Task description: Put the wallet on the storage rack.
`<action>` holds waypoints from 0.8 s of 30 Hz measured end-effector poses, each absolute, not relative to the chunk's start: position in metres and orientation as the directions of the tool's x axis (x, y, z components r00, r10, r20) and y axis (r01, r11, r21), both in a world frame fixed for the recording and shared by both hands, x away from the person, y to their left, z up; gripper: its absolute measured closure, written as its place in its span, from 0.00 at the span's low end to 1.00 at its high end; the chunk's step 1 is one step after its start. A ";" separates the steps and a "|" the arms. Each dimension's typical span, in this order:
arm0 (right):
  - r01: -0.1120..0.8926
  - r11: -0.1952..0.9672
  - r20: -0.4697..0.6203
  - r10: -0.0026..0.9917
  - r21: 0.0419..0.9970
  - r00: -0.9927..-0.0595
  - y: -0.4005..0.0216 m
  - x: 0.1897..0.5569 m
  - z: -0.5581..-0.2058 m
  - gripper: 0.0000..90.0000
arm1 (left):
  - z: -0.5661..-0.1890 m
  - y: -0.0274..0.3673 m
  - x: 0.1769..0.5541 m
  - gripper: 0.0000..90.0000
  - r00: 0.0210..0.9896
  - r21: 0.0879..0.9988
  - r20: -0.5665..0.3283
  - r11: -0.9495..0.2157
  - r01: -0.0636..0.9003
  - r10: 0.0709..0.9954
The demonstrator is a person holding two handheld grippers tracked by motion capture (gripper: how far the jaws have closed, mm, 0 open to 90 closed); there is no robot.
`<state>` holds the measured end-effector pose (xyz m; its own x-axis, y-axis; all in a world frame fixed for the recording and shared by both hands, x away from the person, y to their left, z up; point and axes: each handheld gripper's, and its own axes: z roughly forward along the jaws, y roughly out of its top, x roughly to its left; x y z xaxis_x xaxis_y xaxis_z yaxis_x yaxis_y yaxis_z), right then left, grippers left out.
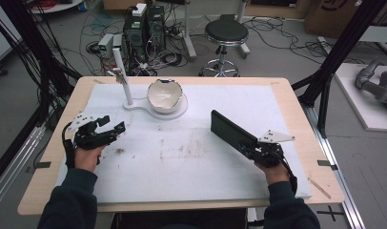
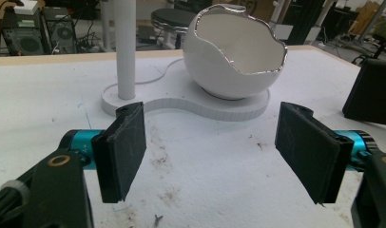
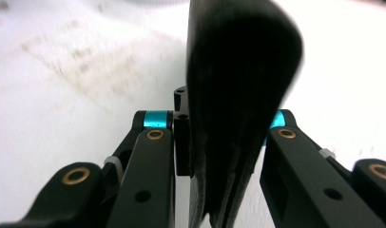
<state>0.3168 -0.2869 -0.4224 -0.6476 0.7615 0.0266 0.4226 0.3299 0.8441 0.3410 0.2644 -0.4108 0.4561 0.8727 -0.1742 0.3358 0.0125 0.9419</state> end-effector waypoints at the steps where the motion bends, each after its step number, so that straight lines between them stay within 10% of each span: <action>1: 0.411 0.318 0.028 0.761 0.854 -0.648 -0.287 0.316 -0.421 0.83 | -0.411 0.264 0.341 0.29 0.456 0.942 -0.173 0.011 0.336 0.873; 24: 0.250 0.189 0.012 0.776 0.950 -0.631 -0.279 0.325 -0.376 0.83 | -0.411 0.264 0.341 0.29 0.456 0.942 -0.173 0.011 0.336 0.873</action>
